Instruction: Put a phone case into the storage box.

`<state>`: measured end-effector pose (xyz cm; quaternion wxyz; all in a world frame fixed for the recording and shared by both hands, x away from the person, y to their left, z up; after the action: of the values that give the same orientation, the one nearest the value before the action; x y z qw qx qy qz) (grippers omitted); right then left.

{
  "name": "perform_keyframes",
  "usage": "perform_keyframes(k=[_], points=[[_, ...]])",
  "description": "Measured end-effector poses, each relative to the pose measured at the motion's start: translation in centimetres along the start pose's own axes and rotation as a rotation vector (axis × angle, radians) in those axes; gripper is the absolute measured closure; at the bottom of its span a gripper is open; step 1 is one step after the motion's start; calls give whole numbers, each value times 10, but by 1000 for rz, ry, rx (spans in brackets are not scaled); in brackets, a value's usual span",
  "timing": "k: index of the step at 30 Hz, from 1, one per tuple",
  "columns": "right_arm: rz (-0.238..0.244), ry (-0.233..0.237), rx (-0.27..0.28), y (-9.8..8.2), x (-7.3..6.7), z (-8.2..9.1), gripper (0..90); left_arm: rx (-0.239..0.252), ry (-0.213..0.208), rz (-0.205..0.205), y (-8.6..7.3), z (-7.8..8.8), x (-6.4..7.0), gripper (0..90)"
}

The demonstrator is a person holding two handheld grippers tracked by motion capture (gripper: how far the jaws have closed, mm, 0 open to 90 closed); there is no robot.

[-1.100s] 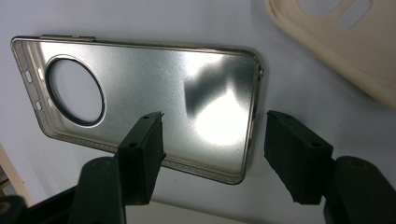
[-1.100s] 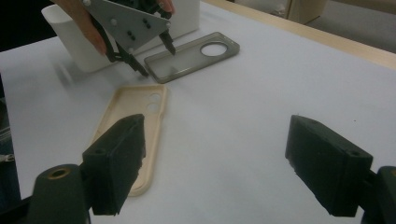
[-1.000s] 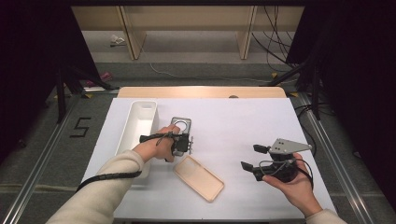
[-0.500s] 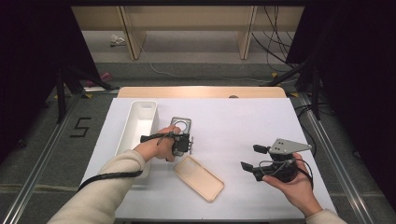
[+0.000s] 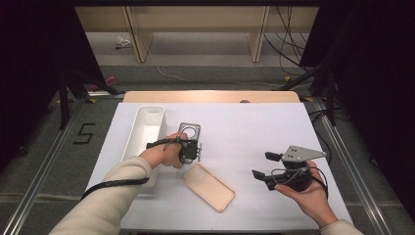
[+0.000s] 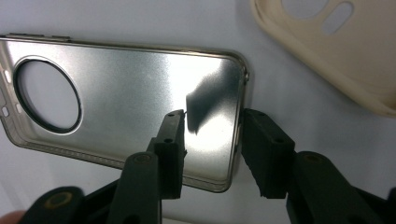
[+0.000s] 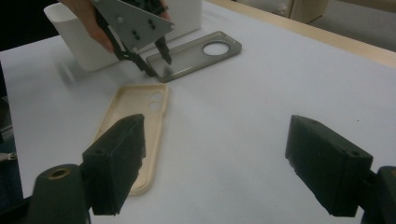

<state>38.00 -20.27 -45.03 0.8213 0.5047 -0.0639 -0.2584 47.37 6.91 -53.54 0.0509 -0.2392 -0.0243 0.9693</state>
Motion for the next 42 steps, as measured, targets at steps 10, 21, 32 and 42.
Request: perform_keyframes(k=[10, 21, 32, 42], points=[[1, 2, -2, 0, 0, 0, 211, 0, -31, -10, 0, 0, 2, 678], [0, 2, -2, 0, 0, -1, 211, 14, -47, -10, 0, 1, 5, 741], [-1, 5, -5, -1, 0, -1, 211, 9, -52, -28, 0, 1, 7, 800], [-9, 9, -5, -2, 0, -1, 210, 9, -38, -39, 1, 2, 8, 841]])
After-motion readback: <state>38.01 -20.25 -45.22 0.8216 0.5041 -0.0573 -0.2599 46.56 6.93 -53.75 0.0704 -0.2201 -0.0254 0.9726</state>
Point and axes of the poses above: each handheld gripper's, and its own axes: z roughly backward along the jaws, y roughly out of its top, x roughly to its right, the point moved 8 cm from there along -z, roughly forward along the jaws, and after that the axes turned 11 degrees about y, right-handed, at the moved point
